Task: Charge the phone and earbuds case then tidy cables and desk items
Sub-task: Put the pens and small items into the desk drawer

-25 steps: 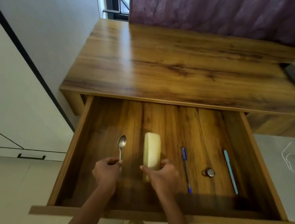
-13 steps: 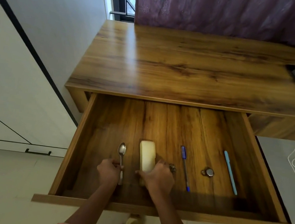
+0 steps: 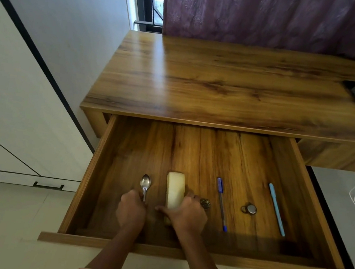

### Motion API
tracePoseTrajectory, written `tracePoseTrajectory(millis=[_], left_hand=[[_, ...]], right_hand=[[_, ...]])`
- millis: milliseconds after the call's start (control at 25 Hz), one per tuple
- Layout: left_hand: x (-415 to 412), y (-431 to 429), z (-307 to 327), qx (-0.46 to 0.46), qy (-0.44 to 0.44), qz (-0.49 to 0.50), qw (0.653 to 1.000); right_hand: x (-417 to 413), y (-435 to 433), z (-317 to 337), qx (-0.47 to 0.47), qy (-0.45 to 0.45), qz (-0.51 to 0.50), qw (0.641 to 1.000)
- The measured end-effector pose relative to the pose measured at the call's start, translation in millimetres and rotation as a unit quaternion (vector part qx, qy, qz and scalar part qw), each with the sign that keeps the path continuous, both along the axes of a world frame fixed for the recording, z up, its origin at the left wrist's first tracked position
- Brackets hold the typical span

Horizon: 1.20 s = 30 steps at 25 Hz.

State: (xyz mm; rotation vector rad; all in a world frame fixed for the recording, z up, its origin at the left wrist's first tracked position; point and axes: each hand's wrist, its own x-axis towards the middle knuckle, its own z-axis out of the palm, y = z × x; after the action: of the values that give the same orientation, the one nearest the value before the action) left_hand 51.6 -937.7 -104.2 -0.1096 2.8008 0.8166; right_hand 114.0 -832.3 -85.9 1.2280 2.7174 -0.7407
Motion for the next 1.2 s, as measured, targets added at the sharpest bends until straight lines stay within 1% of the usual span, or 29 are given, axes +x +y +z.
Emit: tracePoseTrajectory(millis=[80,160,240,320,400,480,560,720,800,920,1040,1200], left_hand=[[4.7,0.3,8.7,-0.015,0.052,-0.015,0.998],[18.1,2.5,21.7,-0.022,0.126,-0.061,0.99],[37.1,4.0,34.6,-0.005,0.219,-0.108,0.97],[55.3,5.0,38.6,0.002,0.303,-0.153,0.941],[77.1,8.0,35.7,0.002,0.341,-0.2,0.919],[102.7,9.7,29.8,0.01,0.35,-0.238,0.906],[127.0,10.9,25.4,-0.001,0.354,-0.261,0.898],[156.7,-0.3,8.4,-0.064,0.317,-0.258,0.91],[161.9,-9.9,0.1,-0.086,0.298,-0.252,0.917],[163.0,-18.5,-7.2,-0.119,0.294,-0.266,0.91],[161.4,-19.0,-11.8,-0.136,0.293,-0.268,0.908],[161.0,-20.2,-19.4,-0.134,0.303,-0.275,0.902]], right_hand=[[0.5,-0.8,2.7,0.017,0.037,0.005,0.999],[3.6,-0.2,6.1,0.041,0.087,0.011,0.995],[10.6,2.3,11.8,0.087,0.147,0.021,0.985],[26.2,8.1,18.9,0.154,0.211,0.04,0.965],[50.8,18.0,22.1,0.202,0.247,0.069,0.945],[78.2,26.2,22.2,0.213,0.259,0.09,0.938],[107.2,30.6,16.9,0.202,0.26,0.102,0.939],[159.3,32.1,-6.0,0.195,0.249,0.16,0.935],[176.9,34.2,-14.2,0.214,0.216,0.205,0.93],[190.7,36.5,-23.6,0.249,0.149,0.243,0.926],[192.7,34.6,-28.5,0.249,0.116,0.242,0.931],[188.9,33.0,-30.8,0.231,0.084,0.232,0.941]])
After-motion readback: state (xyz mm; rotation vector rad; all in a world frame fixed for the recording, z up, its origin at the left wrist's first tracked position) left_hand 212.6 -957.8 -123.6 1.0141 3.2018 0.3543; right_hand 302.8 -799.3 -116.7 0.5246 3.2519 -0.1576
